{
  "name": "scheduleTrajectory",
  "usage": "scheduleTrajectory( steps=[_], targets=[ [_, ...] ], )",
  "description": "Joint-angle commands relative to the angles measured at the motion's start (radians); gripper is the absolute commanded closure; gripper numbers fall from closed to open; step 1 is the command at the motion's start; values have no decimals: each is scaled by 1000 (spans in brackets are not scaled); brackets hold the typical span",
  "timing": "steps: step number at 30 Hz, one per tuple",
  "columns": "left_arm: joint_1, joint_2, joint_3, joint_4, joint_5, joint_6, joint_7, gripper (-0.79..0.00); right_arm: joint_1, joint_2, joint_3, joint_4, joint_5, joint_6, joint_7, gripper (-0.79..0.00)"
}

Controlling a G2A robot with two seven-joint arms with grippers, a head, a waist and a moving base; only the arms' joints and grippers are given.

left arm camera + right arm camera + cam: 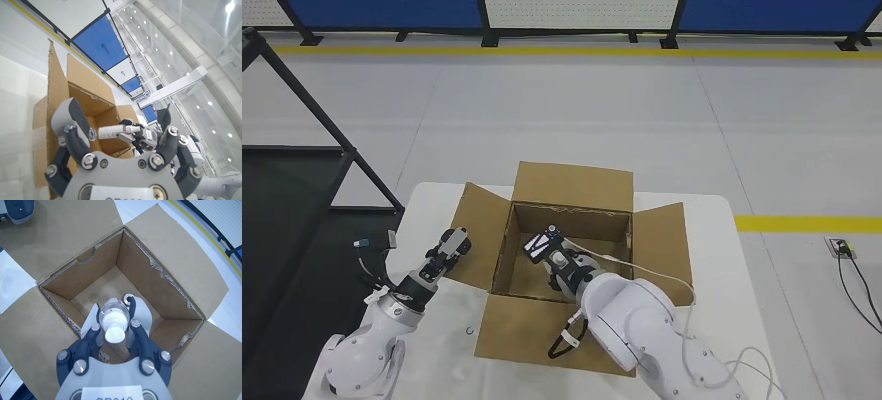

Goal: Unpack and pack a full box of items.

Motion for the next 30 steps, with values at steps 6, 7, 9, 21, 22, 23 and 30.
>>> scheduleTrajectory(
  steps=[6,7,9,21,22,23,30],
  targets=[
    [0,0,0,0,0,0,0,-785,0,0,0,0,0,0,0,0],
    [0,0,0,0,0,0,0,-785,0,0,0,0,0,0,0,0],
    [0,0,0,0,0,0,0,-785,0,0,0,0,0,0,0,0],
    [0,0,0,0,0,0,0,-785,-82,11,148,-97,-25,63,-67,0],
    [0,0,0,0,0,0,0,-785,-97,14,175,-123,-31,73,-67,0],
    [0,0,0,0,0,0,0,-785,-115,18,206,-147,-38,87,-67,0],
    [0,0,0,0,0,0,0,-785,-252,41,443,-305,-58,165,-71,0]
  ],
)
